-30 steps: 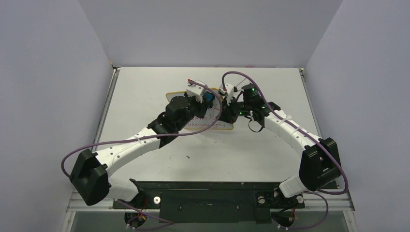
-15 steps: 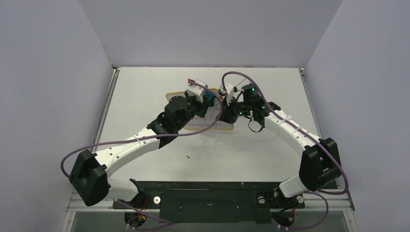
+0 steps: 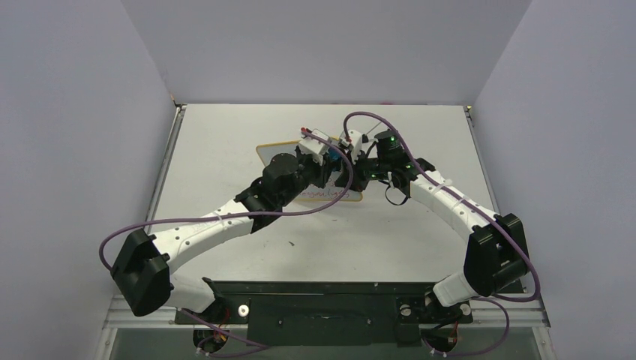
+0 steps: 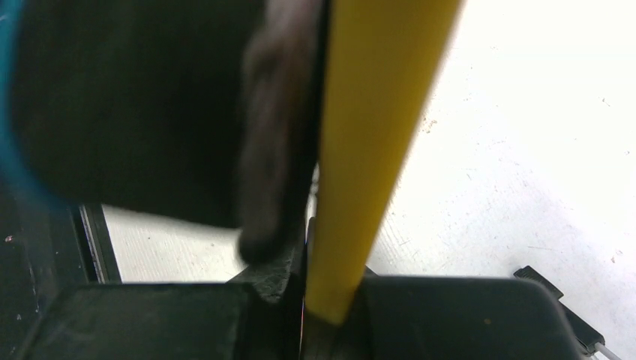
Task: Erase the whiteboard
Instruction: Erase the whiteboard at the center of the board.
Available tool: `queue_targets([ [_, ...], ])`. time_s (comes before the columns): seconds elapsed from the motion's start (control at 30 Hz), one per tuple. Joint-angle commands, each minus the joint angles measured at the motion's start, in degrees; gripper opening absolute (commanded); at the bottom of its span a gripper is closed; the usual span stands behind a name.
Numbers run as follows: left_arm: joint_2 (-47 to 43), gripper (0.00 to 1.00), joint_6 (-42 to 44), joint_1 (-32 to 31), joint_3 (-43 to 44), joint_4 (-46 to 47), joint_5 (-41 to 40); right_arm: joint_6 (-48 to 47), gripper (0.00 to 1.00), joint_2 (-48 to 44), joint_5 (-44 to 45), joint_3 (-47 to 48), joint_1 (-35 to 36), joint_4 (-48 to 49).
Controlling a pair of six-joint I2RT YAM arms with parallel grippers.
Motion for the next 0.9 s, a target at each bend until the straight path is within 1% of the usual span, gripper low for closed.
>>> queue_targets([
  [0.0,1.12,0.00,0.19,4.28,1.93,-3.38,-11.37,-3.11,0.00,0.07,-4.48,0.68,2.95,-5.05],
  [0.17,0.97,0.00,-0.04,4.47,2.46,-4.33,-12.97,-3.11,0.00,0.19,-4.55,0.72,3.03,-5.07],
  [0.3,1.71,0.00,0.13,3.11,4.02,-4.20,-13.23,-3.07,0.00,0.24,-4.47,0.68,3.08,-5.05],
  [0.47,2.42,0.00,1.20,-1.58,5.46,-2.68,-17.41,-3.08,0.00,0.26,-4.43,0.75,3.07,-4.99],
  [0.63,3.54,0.00,4.19,-7.68,4.10,3.08,-24.37,-3.03,0.00,0.42,-4.51,0.74,3.10,-5.03],
  [0.7,4.58,0.00,5.64,-8.93,4.15,4.39,-25.15,-3.02,0.00,0.47,-4.50,0.69,3.07,-5.04],
  [0.87,7.10,0.00,12.18,-11.55,7.80,1.88,-26.45,-3.02,0.00,0.26,-4.55,0.71,3.09,-5.01],
])
